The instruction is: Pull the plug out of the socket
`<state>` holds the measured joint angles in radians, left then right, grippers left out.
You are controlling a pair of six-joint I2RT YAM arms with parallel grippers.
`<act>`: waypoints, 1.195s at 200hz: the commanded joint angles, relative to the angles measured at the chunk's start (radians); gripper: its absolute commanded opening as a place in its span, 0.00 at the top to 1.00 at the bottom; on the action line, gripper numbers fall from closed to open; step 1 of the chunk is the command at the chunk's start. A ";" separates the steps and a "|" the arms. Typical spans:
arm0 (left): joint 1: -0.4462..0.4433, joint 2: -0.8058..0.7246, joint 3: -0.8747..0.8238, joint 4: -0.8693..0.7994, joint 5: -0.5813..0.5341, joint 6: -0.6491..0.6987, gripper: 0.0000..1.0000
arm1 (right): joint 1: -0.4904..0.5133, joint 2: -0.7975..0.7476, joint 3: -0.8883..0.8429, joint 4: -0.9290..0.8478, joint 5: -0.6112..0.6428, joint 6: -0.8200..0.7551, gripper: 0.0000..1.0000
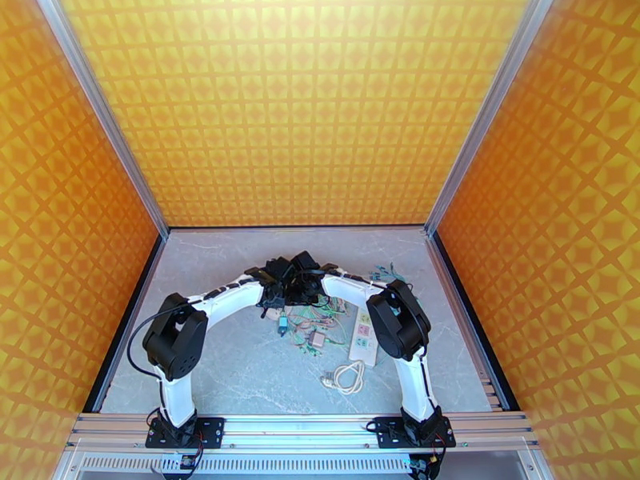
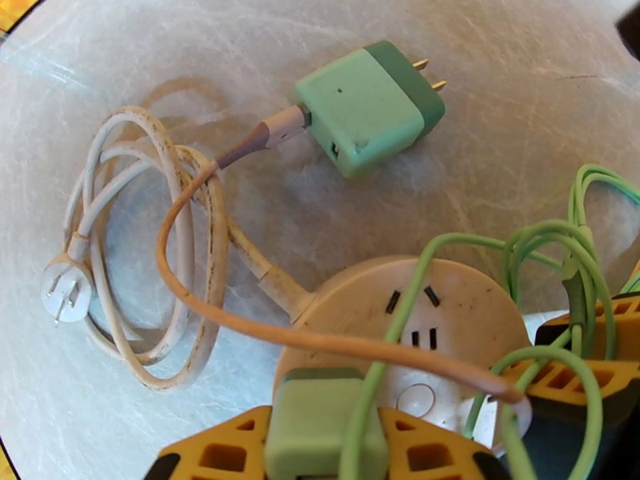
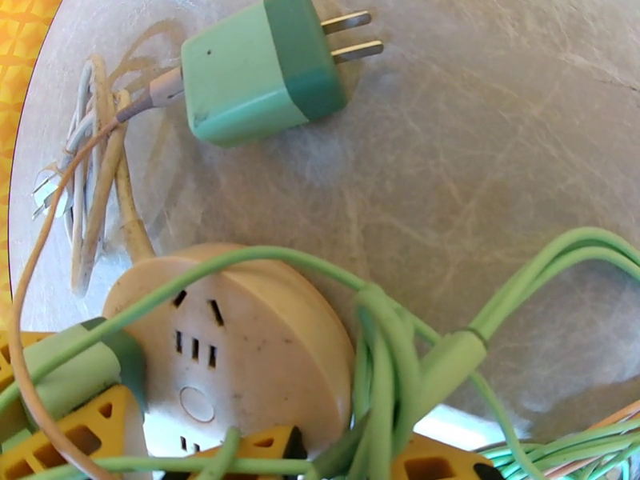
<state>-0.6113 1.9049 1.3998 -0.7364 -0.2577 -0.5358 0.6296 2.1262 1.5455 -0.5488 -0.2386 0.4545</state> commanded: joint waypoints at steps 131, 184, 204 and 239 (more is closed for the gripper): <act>-0.120 0.051 0.065 -0.071 -0.020 0.070 0.98 | 0.044 0.154 -0.050 -0.143 0.076 -0.023 0.71; -0.017 -0.035 0.050 -0.040 0.151 -0.012 1.00 | 0.044 0.155 -0.046 -0.144 0.076 -0.021 0.72; 0.049 -0.076 0.011 -0.001 0.261 -0.057 1.00 | 0.044 0.155 -0.048 -0.142 0.076 -0.020 0.72; 0.065 -0.081 -0.002 0.000 0.279 -0.041 1.00 | 0.043 0.155 -0.051 -0.140 0.075 -0.019 0.72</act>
<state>-0.5285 1.8820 1.3907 -0.7460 -0.1074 -0.5697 0.6464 2.1410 1.5719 -0.5564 -0.2321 0.4500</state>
